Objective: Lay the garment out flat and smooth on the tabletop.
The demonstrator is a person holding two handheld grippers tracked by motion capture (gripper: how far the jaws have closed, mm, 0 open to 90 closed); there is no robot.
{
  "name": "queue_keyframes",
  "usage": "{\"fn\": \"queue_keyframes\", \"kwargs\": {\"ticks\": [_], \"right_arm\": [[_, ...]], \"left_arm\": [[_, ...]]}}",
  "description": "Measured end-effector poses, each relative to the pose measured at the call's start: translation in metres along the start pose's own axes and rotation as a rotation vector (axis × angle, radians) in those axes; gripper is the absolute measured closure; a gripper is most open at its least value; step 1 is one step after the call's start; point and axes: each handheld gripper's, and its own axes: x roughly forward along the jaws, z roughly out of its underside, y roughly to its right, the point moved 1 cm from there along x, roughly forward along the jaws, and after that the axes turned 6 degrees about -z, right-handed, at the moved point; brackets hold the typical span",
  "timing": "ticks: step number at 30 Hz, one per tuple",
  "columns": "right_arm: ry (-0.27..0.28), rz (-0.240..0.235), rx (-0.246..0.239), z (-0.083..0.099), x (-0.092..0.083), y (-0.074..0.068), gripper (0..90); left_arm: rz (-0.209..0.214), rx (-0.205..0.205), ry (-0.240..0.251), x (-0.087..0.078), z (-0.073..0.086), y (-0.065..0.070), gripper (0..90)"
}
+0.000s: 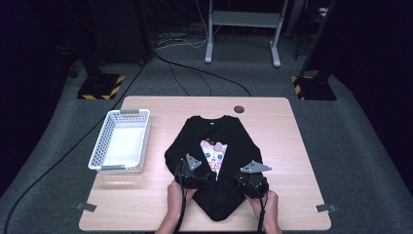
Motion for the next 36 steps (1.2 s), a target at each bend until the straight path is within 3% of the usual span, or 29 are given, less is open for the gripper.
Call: {"fn": "queue_keyframes", "kwargs": {"ticks": [36], "right_arm": [[0.018, 0.03, 0.044, 0.029, -0.032, 0.012, 83.1]], "left_arm": [[0.002, -0.004, 0.0, 0.0, 0.0, 0.0, 15.1]]}}
